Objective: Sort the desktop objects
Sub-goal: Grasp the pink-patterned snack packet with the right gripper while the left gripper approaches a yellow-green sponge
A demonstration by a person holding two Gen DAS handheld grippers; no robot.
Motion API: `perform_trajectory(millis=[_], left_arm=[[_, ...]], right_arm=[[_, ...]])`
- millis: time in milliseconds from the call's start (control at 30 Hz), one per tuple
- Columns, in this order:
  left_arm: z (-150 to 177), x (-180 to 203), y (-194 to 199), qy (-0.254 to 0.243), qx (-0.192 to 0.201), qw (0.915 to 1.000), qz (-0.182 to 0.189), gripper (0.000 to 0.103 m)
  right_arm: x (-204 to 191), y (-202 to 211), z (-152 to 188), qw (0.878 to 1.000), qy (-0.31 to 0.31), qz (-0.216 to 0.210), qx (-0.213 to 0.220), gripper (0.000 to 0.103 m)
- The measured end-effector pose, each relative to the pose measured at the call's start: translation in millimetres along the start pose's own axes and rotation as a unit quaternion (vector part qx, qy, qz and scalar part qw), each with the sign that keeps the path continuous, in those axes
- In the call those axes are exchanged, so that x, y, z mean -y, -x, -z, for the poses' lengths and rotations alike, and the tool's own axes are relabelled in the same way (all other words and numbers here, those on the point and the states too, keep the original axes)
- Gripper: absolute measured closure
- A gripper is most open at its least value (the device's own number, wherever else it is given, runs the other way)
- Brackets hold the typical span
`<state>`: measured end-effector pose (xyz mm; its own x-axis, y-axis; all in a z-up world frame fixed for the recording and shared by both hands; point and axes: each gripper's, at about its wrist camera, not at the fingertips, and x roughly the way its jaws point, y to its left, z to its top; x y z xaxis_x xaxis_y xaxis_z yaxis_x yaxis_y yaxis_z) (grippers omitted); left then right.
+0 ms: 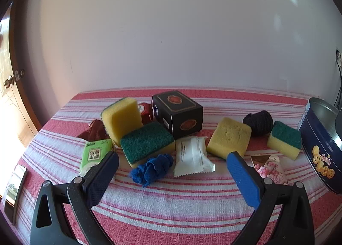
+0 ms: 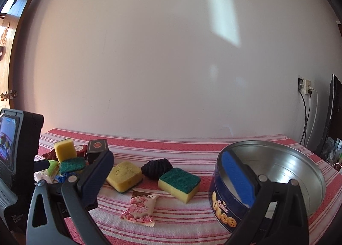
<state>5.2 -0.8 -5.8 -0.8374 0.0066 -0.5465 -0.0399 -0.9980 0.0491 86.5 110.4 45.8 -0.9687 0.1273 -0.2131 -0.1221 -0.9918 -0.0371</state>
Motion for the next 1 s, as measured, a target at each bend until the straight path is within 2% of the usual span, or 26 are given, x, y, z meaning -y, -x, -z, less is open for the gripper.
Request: perform_trajectory(millis=[133,567,667,767,800,900,1000], left_arm=[[-3,0,10,0.000,0.038,0.9992,-0.010,0.001],[-1,-5,9,0.011,0.025,0.9996,-0.009,0.001],[-1,-7,5,0.015,0.015,0.9998,-0.005,0.001],[-1,-14,-1,0.026,-0.003,0.9996,-0.005,0.001],[-2,-18,-4,0.035,-0.012,0.9993,0.005,0.001],[0,-33,-10,0.070,-0.037,0.9966,0.021,0.001],[2,-43,-14,0.086,-0.048,0.9950,0.019,0.001]], right_arm=[[1,0,-1,1.000,-0.003,-0.004,0.002,0.000],[-1,-14,4,0.999,-0.002,-0.015,-0.037,0.000],[-5,-24,7,0.997,0.005,-0.027,-0.066,0.000],[-11,-41,14,0.992,0.017,-0.047,-0.117,0.000],[-12,-45,15,0.990,0.017,-0.053,-0.128,0.000],[-7,-48,19,0.988,0.005,-0.062,-0.141,0.001],[-7,-57,27,0.978,-0.004,-0.086,-0.191,0.001]])
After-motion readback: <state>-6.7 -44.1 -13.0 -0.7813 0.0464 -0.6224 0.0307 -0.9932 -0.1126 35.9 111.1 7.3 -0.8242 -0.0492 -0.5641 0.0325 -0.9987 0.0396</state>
